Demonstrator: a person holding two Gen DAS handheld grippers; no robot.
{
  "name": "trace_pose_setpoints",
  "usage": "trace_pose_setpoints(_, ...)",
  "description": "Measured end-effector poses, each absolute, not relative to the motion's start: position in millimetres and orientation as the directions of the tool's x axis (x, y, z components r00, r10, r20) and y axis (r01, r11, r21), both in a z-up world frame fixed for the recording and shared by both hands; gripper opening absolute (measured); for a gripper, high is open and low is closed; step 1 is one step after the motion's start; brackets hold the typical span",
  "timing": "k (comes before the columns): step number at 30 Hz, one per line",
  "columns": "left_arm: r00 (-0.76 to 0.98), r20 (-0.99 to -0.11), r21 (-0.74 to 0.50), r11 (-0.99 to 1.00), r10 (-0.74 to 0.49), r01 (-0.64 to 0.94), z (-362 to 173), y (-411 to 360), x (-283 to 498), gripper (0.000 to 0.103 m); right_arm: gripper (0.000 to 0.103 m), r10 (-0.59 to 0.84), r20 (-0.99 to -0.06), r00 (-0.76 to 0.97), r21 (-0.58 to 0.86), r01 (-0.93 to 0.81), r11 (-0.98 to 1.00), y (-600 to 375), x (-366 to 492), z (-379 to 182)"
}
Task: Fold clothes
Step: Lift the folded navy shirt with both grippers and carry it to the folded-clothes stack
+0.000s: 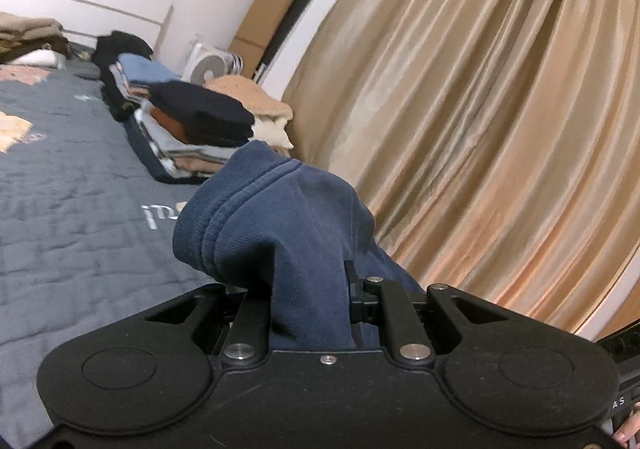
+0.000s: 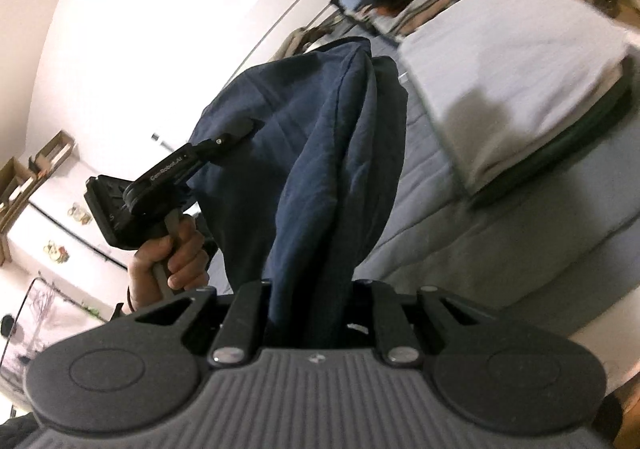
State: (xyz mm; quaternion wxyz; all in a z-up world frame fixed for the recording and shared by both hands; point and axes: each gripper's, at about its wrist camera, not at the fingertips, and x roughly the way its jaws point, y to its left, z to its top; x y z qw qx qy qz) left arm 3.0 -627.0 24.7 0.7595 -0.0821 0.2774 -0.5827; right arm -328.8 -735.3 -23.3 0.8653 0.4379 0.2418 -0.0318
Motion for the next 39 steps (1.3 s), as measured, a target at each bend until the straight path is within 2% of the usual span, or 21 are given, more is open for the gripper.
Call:
trace_pose_setpoints(8, 0.148, -0.313, -0.467, 0.288, -0.938, 0.836, 34, -733, 14, 0.014, 0.014, 0.11, -0.473, 0.874, 0.689, 0.289, 0.664, -839, -319, 5)
trace_pose_setpoints(14, 0.132, -0.291, -0.496, 0.268, -0.947, 0.826, 49, -807, 41, 0.014, 0.014, 0.127, -0.431, 0.893, 0.699, 0.242, 0.673, -919, -310, 21)
trace_pose_setpoints(18, 0.14, -0.378, -0.479, 0.322, -0.915, 0.816, 18, -855, 68, 0.014, 0.014, 0.169, -0.437, 0.884, 0.749, 0.253, 0.612, -969, -294, -22)
trace_pose_setpoints(23, 0.129, -0.54, -0.483, 0.432, -0.832, 0.761, -61, -897, 103, 0.015, 0.014, 0.206, -0.502, 0.84, 0.759, 0.313, 0.571, -1006, -271, -89)
trace_pose_setpoints(28, 0.102, -0.526, -0.54, 0.424, -0.844, 0.727, -100, -891, 120, 0.017, 0.015, 0.225, -0.486, 0.845, 0.775, 0.297, 0.558, -1012, -270, -101)
trace_pose_setpoints(33, 0.14, -0.485, -0.512, 0.41, -0.863, 0.755, -76, -891, 116, 0.016, 0.016, 0.243, -0.47, 0.849, 0.79, 0.282, 0.544, -1017, -268, -114)
trace_pose_setpoints(39, 0.151, -0.554, -0.469, 0.458, -0.818, 0.755, -77, -901, 119, 0.016, 0.016, 0.264, -0.45, 0.853, 0.808, 0.263, 0.527, -1024, -267, -128)
